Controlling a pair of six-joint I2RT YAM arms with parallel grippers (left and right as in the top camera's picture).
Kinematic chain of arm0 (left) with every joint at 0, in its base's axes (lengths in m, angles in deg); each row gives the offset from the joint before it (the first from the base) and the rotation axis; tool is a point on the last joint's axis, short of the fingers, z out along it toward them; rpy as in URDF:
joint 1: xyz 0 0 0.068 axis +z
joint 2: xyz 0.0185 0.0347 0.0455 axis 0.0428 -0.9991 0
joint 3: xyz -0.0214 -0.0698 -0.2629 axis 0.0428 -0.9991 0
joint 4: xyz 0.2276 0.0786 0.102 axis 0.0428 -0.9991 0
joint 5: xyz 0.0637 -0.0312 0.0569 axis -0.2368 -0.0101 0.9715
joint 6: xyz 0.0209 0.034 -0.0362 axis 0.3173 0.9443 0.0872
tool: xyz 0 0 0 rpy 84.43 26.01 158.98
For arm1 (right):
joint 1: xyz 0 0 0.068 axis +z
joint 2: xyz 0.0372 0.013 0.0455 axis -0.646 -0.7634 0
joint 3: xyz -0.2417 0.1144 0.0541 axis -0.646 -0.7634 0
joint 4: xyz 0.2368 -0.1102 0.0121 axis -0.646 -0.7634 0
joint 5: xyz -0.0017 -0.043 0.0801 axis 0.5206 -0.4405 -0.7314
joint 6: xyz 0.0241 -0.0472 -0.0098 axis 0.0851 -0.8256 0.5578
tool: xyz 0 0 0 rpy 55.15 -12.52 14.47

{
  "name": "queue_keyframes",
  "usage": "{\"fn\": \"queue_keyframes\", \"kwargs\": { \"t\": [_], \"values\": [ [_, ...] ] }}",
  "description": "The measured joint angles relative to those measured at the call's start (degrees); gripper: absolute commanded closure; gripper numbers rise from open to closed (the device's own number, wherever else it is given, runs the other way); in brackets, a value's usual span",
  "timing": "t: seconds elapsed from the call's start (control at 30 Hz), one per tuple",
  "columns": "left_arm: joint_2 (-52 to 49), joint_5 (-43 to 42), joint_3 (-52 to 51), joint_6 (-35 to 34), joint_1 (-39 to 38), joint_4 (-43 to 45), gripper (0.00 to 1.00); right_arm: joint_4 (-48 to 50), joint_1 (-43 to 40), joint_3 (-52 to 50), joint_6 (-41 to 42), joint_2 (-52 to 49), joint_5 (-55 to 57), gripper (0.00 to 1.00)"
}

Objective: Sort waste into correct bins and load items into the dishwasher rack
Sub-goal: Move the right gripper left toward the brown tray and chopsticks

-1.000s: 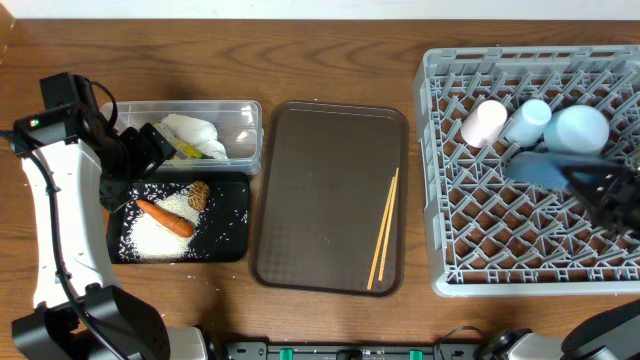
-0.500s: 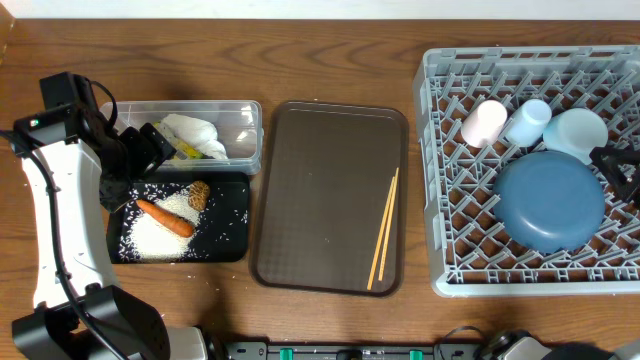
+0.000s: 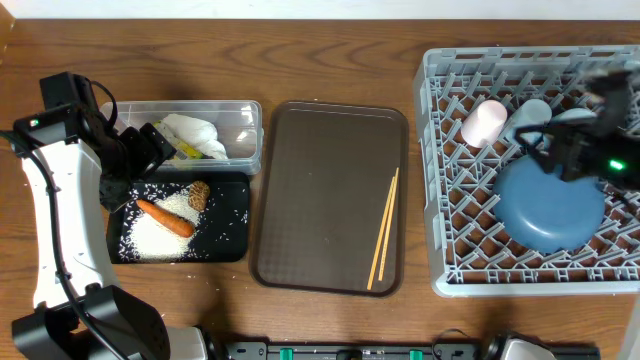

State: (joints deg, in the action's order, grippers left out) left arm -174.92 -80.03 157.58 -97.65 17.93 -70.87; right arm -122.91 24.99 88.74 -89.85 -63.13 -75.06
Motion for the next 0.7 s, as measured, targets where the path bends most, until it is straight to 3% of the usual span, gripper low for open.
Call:
{"fn": "queue_keyframes", "kwargs": {
  "t": [0.13,0.37,0.7],
  "values": [
    [0.0,0.0,0.0,0.0,0.0,0.0,0.02,5.3,14.1,0.0,9.6,-0.1,11.8,0.57],
    [0.0,0.0,0.0,0.0,0.0,0.0,0.02,11.8,34.9,0.1,24.3,-4.2,28.3,0.52],
    [0.0,0.0,0.0,0.0,0.0,0.0,0.02,15.3,49.1,0.1,32.4,-24.5,35.3,0.46]
  ]
}}
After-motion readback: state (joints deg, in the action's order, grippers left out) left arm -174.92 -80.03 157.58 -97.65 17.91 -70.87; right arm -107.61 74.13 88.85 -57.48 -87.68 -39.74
